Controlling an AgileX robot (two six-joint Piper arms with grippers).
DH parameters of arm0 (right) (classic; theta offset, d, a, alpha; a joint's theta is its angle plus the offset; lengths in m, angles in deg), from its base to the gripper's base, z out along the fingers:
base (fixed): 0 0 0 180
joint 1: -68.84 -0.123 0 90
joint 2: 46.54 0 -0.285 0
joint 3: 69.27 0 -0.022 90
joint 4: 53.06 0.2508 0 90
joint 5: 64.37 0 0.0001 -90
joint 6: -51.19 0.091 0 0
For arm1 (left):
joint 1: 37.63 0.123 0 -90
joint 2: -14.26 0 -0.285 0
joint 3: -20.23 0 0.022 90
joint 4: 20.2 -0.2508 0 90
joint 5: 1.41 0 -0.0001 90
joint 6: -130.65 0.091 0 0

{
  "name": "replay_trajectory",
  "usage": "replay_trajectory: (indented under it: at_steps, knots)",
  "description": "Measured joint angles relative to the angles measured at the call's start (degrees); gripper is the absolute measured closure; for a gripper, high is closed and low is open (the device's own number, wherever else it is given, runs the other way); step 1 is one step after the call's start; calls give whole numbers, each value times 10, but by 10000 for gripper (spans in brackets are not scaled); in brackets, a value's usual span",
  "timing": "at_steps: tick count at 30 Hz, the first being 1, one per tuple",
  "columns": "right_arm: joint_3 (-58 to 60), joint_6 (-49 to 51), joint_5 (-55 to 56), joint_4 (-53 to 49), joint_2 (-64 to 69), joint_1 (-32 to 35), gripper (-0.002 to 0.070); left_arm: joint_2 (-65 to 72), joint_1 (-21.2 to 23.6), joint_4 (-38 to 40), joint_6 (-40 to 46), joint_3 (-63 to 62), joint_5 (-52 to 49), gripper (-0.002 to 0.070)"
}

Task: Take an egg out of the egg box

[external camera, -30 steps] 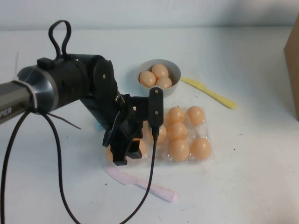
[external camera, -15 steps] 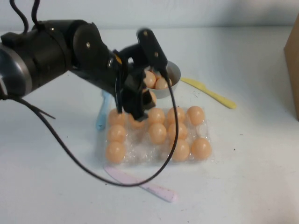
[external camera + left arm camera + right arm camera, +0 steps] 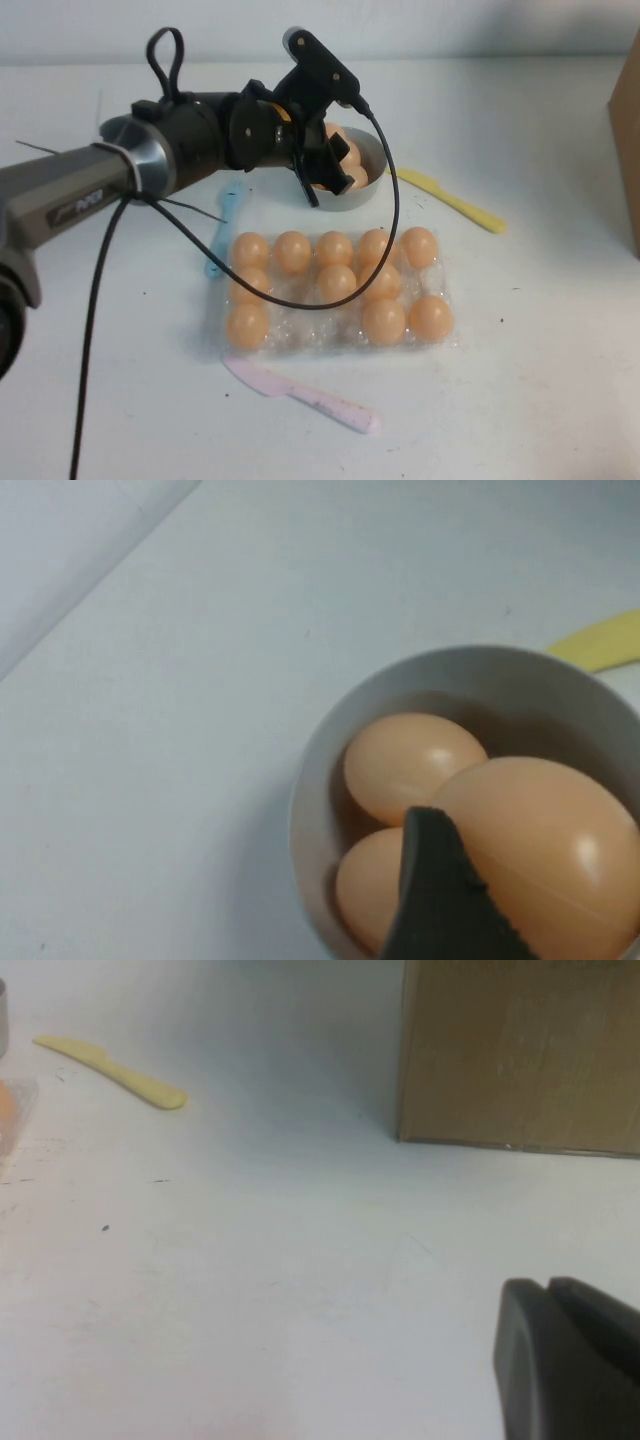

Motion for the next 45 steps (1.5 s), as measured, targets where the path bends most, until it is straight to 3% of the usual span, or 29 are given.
replay_trajectory:
  at_steps: [2, 9, 15, 17, 20, 24, 26, 33, 45]
  knots:
    - [0, 0, 0, 0, 0, 0, 694, 28, 0, 0, 0, -22, 8, 336]
    - [0, 0, 0, 0, 0, 0, 694, 90, 5, -10, -35, -88, 24, 206]
    - [0, 0, 0, 0, 0, 0, 694, 68, 7, -79, -68, -93, -16, 194]
    - [0, 0, 0, 0, 0, 0, 694, 48, 7, -103, -92, -90, -46, 218]
    - [0, 0, 0, 0, 0, 0, 694, 4, 5, -117, -127, -51, -57, 328]
    - [0, 0, 0, 0, 0, 0, 694, -96, 5, -130, -143, 77, -2, 593]
    - [0, 0, 0, 0, 0, 0, 694, -147, 5, -130, -147, 153, 50, 638]
    - [0, 0, 0, 0, 0, 0, 694, -355, 5, -130, -178, 419, 236, 675]
    - [0, 0, 0, 0, 0, 0, 694, -669, 5, -70, -186, 680, 277, 676]
